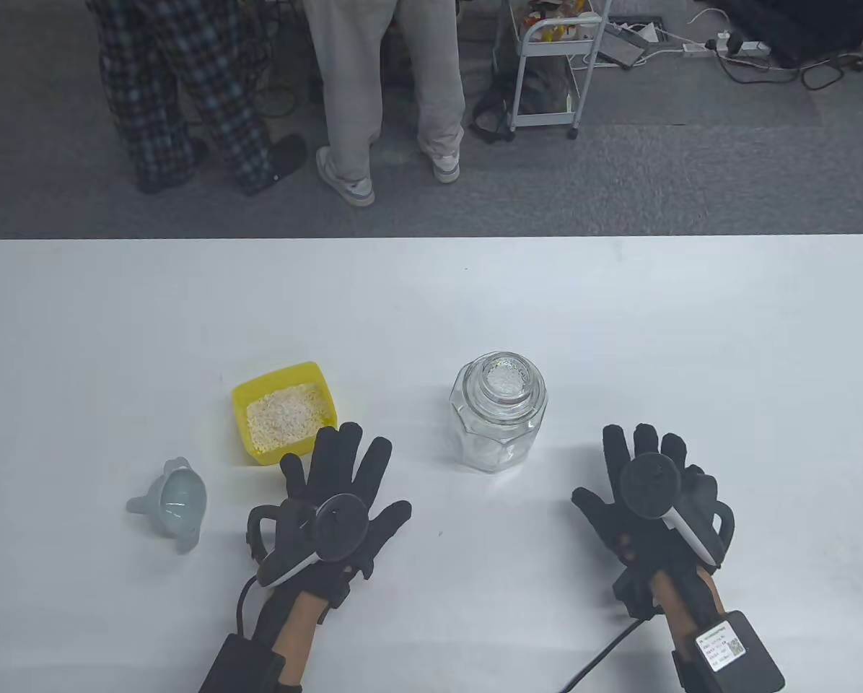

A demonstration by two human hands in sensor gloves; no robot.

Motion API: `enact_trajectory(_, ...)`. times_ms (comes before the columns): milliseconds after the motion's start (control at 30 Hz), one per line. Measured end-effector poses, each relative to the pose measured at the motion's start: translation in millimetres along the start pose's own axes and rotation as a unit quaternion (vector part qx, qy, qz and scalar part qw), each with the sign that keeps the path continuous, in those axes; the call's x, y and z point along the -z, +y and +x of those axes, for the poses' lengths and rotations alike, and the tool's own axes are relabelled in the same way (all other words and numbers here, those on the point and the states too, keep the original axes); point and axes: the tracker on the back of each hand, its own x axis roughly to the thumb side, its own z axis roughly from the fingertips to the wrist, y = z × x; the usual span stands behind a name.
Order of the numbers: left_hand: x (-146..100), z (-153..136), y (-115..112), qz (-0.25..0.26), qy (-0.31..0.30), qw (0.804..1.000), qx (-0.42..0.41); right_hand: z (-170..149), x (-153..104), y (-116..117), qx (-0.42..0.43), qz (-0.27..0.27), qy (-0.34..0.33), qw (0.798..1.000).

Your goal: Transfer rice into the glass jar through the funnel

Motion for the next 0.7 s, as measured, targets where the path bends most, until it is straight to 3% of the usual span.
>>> enact_trajectory(700, -0.2, -0.4, -0.5, 0.006, 0.004, 1.0, 0.002, 0.2, 0.2, 2.2, 0.001, 0.009, 0.007, 1.0)
